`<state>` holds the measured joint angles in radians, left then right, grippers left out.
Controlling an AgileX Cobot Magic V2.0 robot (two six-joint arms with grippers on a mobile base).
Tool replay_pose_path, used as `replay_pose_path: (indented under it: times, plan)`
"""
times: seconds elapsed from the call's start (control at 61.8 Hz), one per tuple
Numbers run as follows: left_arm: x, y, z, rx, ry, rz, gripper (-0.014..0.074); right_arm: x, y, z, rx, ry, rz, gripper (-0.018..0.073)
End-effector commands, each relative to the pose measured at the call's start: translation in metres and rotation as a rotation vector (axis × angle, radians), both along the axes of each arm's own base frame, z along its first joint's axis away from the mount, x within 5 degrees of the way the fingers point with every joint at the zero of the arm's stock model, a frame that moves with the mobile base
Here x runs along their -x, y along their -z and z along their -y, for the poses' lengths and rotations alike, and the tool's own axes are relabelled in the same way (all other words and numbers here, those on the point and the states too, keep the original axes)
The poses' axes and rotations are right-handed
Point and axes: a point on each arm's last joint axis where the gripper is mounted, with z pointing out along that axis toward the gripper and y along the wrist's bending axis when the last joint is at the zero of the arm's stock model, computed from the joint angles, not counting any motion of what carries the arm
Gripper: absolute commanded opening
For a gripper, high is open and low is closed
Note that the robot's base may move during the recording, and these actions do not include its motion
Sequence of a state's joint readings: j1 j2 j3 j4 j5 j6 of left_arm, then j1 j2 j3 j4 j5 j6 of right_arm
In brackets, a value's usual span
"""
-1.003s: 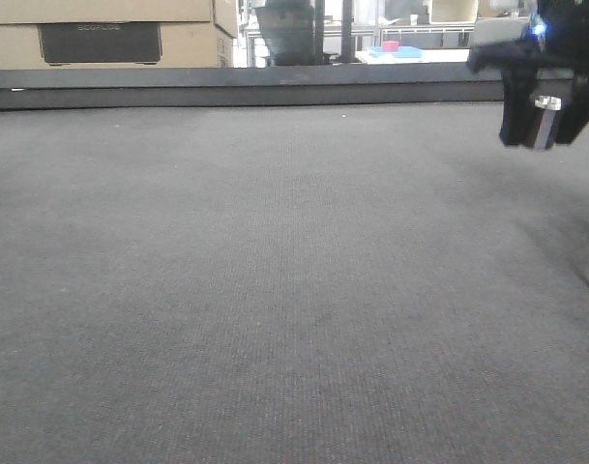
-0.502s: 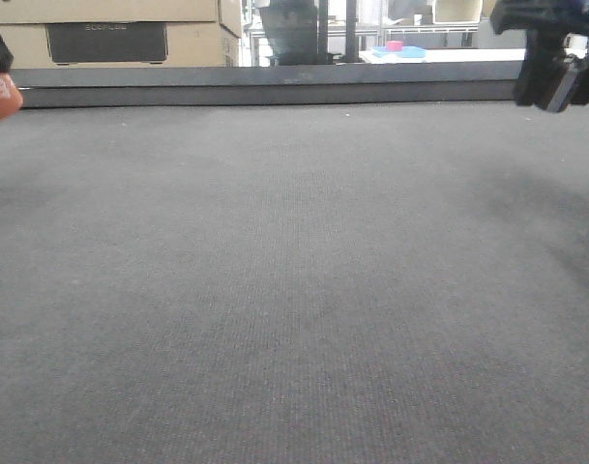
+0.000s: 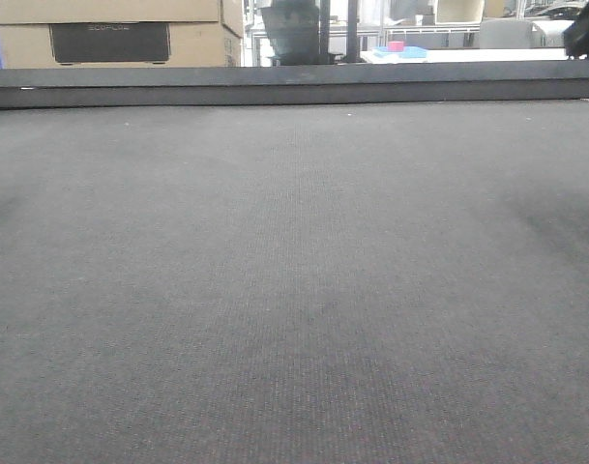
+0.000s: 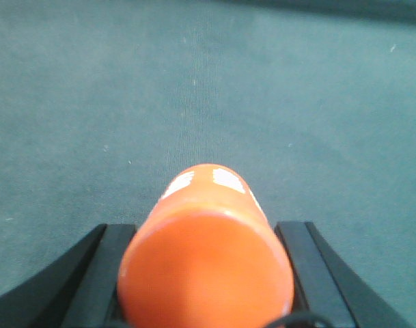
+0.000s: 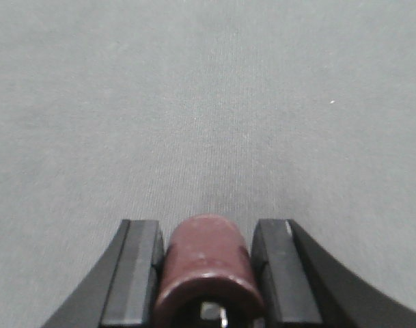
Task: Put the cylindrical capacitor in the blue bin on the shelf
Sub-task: 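Lift both held cylinders up off the carpeted table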
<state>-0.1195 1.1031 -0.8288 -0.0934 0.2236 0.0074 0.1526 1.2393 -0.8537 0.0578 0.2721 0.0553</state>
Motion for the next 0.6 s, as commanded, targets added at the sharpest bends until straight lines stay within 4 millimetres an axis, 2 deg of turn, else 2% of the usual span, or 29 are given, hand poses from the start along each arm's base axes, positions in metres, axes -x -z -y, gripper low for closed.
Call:
replay_pose_path:
  times: [0.0, 0.307, 0.583]
  plan:
    - [0.020, -0.010, -0.001, 0.018, 0.001, 0.085, -0.0111, 0.016, -0.010, 0.003, 0.001, -0.001, 0.082, -0.0167]
    - [0.095, -0.023, -0.011, 0.041, 0.003, 0.262, -0.0111, 0.066, -0.043, 0.011, -0.025, 0.001, 0.254, -0.0167]
    - [0.148, -0.043, -0.017, 0.067, 0.003, 0.470, -0.0111, 0.111, -0.076, 0.018, -0.052, 0.001, 0.433, -0.0167]
